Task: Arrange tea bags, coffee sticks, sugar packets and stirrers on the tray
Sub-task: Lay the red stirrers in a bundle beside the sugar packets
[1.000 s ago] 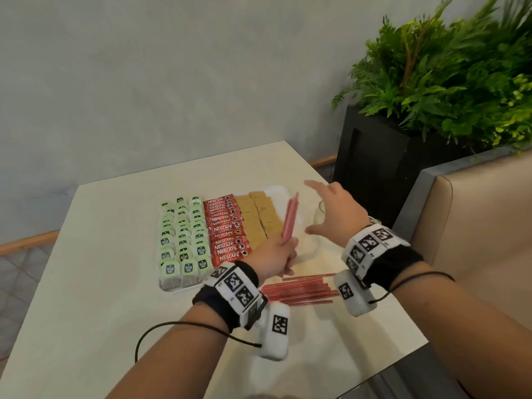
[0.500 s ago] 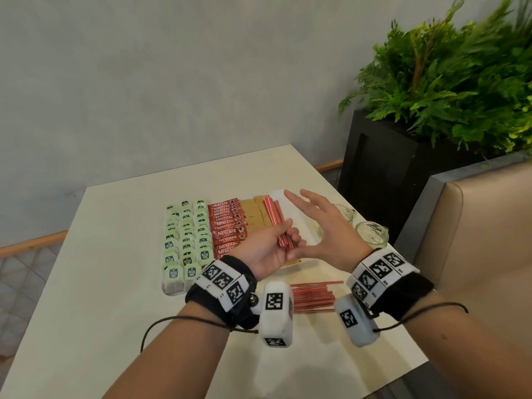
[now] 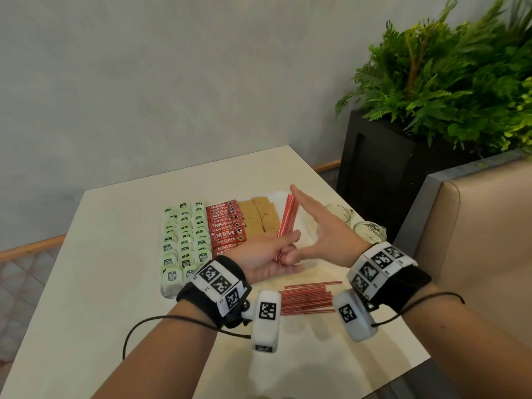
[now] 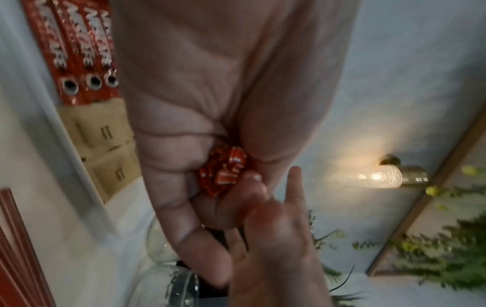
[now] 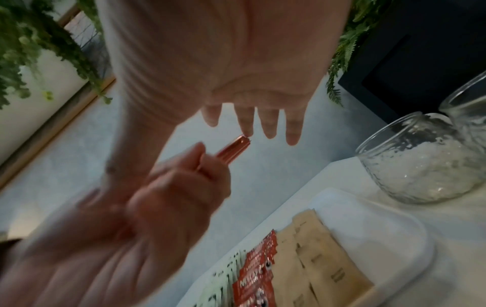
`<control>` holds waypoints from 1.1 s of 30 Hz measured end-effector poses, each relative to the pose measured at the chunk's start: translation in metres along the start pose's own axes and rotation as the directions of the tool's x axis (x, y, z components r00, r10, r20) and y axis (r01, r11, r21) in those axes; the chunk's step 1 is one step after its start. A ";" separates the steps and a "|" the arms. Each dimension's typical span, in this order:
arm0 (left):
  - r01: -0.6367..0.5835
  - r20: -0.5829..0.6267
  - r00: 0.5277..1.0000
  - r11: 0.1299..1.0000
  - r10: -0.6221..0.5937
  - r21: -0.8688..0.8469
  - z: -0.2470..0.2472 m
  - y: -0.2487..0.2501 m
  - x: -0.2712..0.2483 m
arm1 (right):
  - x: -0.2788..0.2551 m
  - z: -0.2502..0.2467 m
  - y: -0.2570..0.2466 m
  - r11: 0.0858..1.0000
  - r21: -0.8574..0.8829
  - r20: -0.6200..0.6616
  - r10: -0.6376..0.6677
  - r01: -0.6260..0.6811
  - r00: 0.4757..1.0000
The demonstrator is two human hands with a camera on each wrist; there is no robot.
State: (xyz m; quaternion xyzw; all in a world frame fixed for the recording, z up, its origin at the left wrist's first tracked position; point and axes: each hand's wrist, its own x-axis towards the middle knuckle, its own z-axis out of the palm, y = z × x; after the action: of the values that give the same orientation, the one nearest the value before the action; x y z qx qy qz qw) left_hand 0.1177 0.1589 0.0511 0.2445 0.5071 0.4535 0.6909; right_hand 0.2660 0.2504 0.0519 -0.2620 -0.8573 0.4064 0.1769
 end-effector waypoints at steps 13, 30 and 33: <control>0.020 0.119 0.992 0.985 -0.040 0.171 0.009 -0.007 -0.005 | 0.014 -0.032 0.003 0.966 0.220 -0.031 0.144 -0.134 0.989; -0.124 0.126 0.896 -0.031 0.426 0.992 0.005 0.018 0.005 | -0.003 -0.018 -0.009 0.959 -0.031 -0.068 0.279 -0.282 0.958; -0.069 0.146 0.859 -0.173 0.490 0.982 0.008 0.022 0.009 | 0.003 -0.017 -0.008 0.966 -0.152 -0.173 0.183 -0.209 0.968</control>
State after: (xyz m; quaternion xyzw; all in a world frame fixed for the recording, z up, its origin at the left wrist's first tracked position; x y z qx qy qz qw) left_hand 0.1171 0.1782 0.0669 0.7072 0.6950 0.1019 0.0797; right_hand 0.2702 0.2583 0.0686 -0.3911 -0.8418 0.3256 0.1802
